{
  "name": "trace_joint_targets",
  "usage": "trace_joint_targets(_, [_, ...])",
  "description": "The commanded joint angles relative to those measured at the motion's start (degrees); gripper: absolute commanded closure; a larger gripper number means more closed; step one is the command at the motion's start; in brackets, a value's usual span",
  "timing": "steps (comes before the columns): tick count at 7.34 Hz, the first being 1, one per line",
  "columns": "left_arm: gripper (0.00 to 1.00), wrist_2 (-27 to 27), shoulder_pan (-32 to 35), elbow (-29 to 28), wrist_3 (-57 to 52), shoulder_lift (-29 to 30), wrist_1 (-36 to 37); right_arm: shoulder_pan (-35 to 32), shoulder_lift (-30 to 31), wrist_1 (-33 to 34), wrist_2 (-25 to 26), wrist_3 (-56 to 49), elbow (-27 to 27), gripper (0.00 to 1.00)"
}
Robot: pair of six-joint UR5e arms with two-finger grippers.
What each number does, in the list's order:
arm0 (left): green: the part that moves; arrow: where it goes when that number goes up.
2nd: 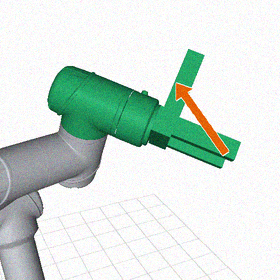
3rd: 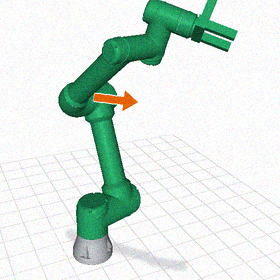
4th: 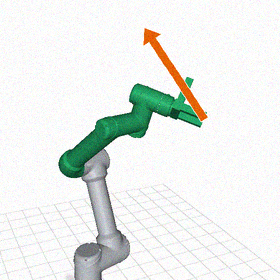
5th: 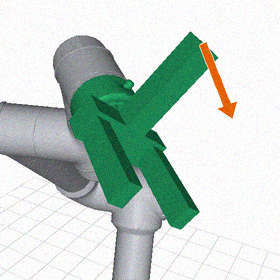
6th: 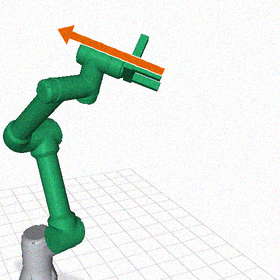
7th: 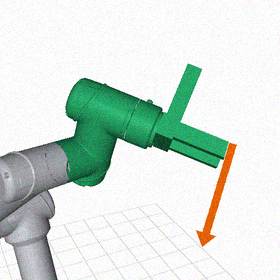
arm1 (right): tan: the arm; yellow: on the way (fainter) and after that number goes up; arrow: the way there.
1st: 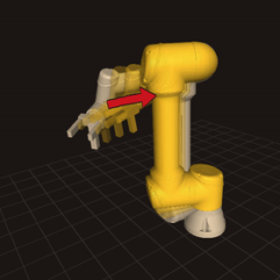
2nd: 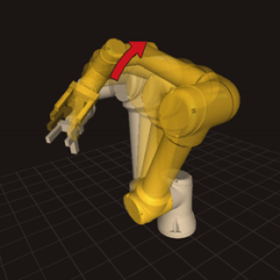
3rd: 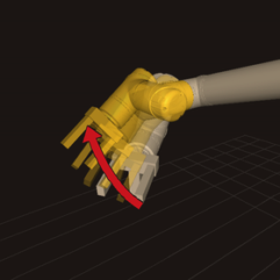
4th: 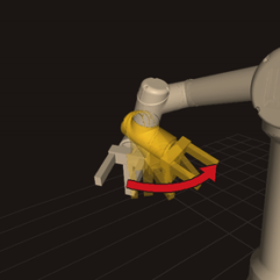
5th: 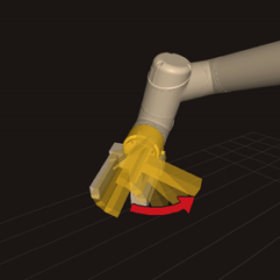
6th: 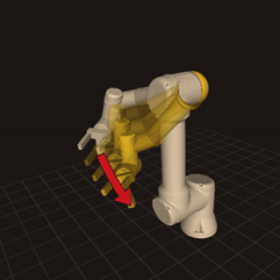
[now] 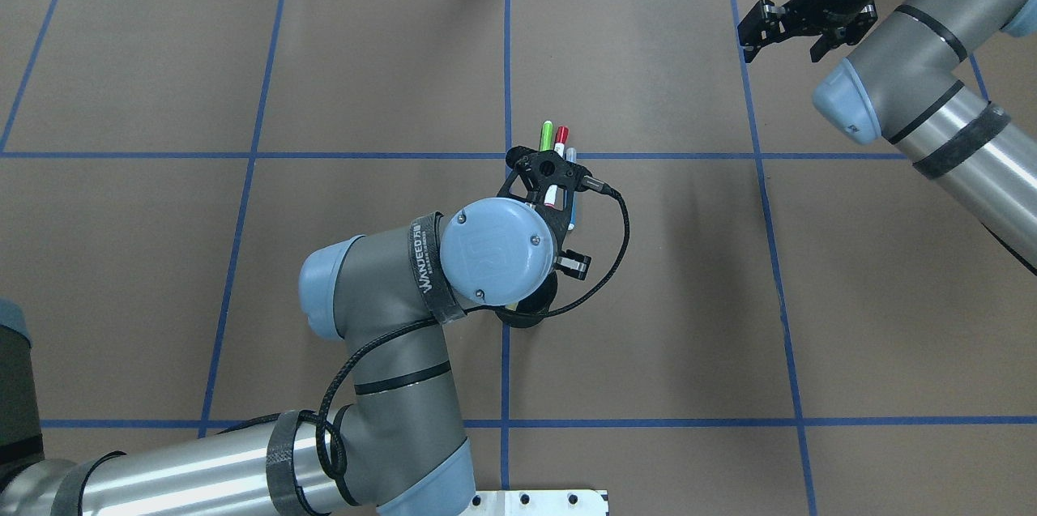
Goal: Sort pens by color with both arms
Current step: 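Lower the left gripper into the cup and close on the yellow marker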
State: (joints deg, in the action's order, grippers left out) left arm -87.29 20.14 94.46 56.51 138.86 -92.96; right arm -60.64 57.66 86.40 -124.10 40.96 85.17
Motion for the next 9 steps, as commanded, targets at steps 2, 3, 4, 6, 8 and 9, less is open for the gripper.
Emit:
trace_joint_targets(2, [0.52,0.10,0.16,-0.42,-0.43,0.09,-0.21,0.00,-0.09,0.00,0.00,0.00,0.00,0.02])
trace_joint_targets(3, [0.52,0.36,0.16,-0.59,-0.43,0.09,-0.21,0.00,-0.09,0.00,0.00,0.00,0.00,0.02])
trace_joint_targets(4, [0.53,0.45,0.16,-0.94,-0.43,0.09,-0.38,0.00,-0.09,0.00,0.00,0.00,0.00,0.02])
trace_joint_targets(6, [0.56,0.45,0.16,-1.12,-0.43,0.09,-0.30,0.00,-0.09,0.00,0.00,0.00,0.00,0.02])
trace_joint_targets(8, [0.61,0.45,0.16,-1.03,-0.43,0.09,-0.30,0.00,-0.09,0.00,0.00,0.00,0.00,0.02])
trace_joint_targets(9, [0.64,0.45,0.16,-1.03,-0.43,0.01,-0.30,0.00,-0.09,0.00,0.00,0.00,0.00,0.02])
